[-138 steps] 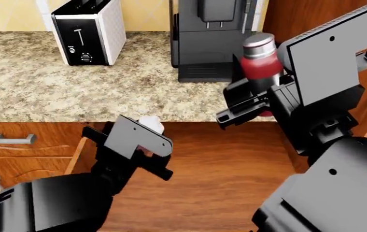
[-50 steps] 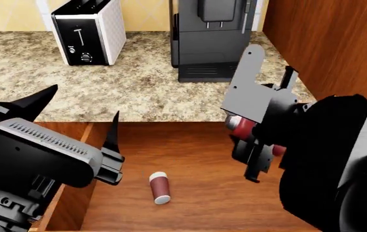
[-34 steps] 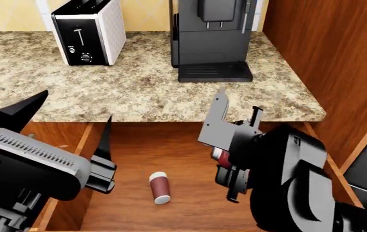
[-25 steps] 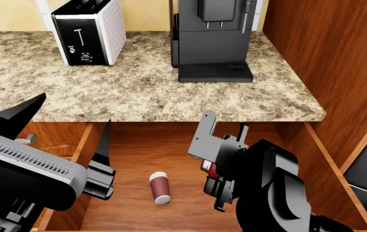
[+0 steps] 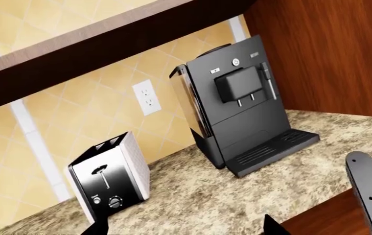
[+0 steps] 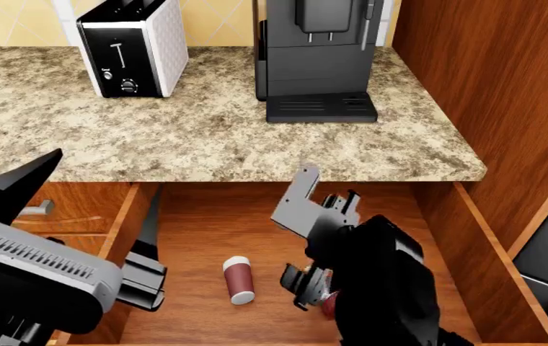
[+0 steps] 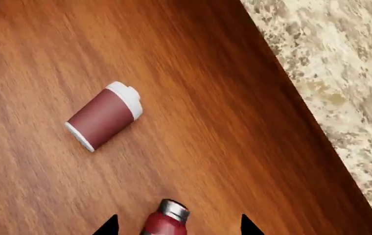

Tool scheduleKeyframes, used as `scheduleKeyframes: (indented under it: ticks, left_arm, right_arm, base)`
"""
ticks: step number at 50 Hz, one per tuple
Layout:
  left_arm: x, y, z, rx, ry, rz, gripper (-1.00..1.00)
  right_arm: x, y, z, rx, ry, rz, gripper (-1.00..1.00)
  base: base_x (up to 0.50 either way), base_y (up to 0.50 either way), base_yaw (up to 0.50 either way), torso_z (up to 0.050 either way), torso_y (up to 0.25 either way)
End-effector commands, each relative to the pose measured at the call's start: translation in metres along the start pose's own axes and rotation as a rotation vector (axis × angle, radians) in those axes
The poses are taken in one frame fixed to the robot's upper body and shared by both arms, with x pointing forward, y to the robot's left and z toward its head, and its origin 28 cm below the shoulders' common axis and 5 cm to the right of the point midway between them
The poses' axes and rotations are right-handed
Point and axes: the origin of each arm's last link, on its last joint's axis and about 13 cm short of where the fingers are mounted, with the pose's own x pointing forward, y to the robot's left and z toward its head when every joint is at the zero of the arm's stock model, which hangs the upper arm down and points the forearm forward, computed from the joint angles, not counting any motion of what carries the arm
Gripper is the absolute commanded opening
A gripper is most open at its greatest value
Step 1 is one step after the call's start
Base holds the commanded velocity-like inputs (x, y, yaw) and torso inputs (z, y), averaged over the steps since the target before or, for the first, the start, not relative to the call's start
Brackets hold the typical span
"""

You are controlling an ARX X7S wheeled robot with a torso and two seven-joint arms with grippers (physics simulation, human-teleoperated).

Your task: Pick and place the shaker into the drawer. Then close the cabinet.

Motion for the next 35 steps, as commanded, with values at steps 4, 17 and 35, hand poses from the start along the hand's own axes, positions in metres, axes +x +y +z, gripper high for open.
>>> scheduleKeyframes:
  ticks: [4, 17, 35]
  left_arm:
    - [0.005, -0.003, 0.008, -0.059, -0.017, 0.019, 1.00]
    - [0.017, -0.001, 0.024, -0.254, -0.008, 0.139, 1.00]
    - [0.017, -0.005, 0.022, -0.263, 0.011, 0.156, 1.00]
  right_arm:
    - [-0.095, 0.006, 0.046, 0.065, -0.433, -0.246, 1.00]
    - [-0.151, 0.024, 0.022, 0.205, -0.640, -0.534, 1.00]
    - [-0.160, 0.022, 0.016, 0.261, -0.686, -0.618, 1.00]
  base:
    - [0.00, 0.00, 0.00, 0.000, 0.000]
    - [0.00, 0.00, 0.00, 0.000, 0.000]
    - [0.00, 0.36, 0.00, 0.000, 0.000]
